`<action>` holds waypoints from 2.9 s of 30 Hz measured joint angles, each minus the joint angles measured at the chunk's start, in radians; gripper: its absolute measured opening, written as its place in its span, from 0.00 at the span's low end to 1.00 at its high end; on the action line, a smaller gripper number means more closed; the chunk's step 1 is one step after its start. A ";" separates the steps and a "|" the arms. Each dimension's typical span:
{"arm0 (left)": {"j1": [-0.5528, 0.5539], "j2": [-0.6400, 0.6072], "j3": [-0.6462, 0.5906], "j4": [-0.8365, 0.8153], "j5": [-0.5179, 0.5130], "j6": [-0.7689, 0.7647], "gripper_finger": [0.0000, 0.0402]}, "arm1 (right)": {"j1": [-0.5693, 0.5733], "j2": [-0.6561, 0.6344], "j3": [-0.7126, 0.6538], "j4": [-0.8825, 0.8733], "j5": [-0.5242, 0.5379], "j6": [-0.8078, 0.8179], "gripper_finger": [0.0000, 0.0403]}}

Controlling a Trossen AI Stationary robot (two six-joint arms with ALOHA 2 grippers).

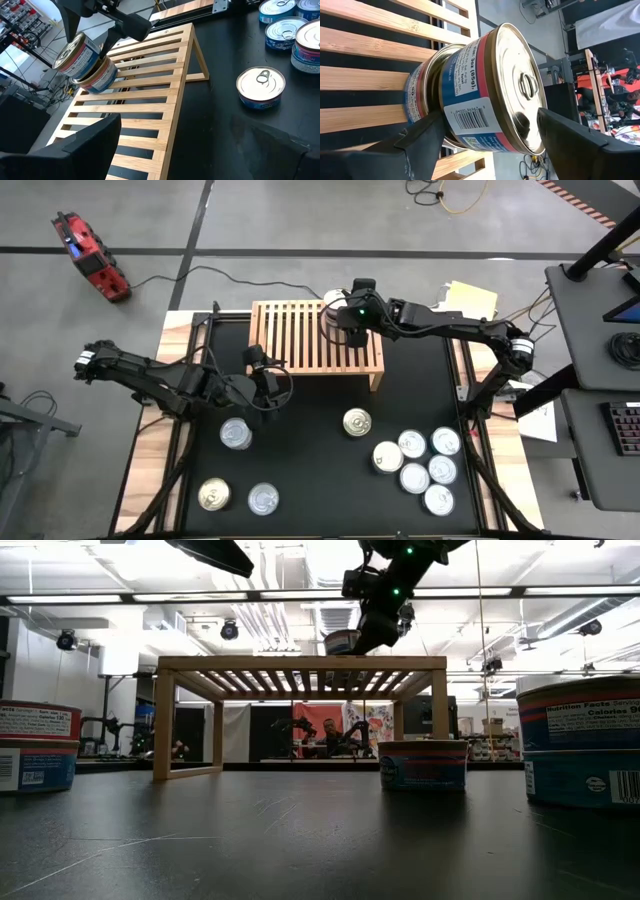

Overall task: Stack canned seafood by type on shelf
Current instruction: Stack the blue and pink tuna can on top of the blue and pink tuna can

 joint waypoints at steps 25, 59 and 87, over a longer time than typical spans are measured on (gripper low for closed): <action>0.000 0.000 0.000 -0.001 -0.005 0.031 0.88 | 0.002 -0.028 -0.001 -0.034 -0.085 0.081 0.83; 0.000 -0.001 0.000 -0.001 -0.005 0.034 0.88 | 0.002 -0.041 -0.002 0.000 -0.139 0.145 0.87; 0.000 -0.001 0.000 -0.001 -0.005 0.060 0.88 | 0.159 -0.130 -0.101 -0.105 -0.334 0.326 0.59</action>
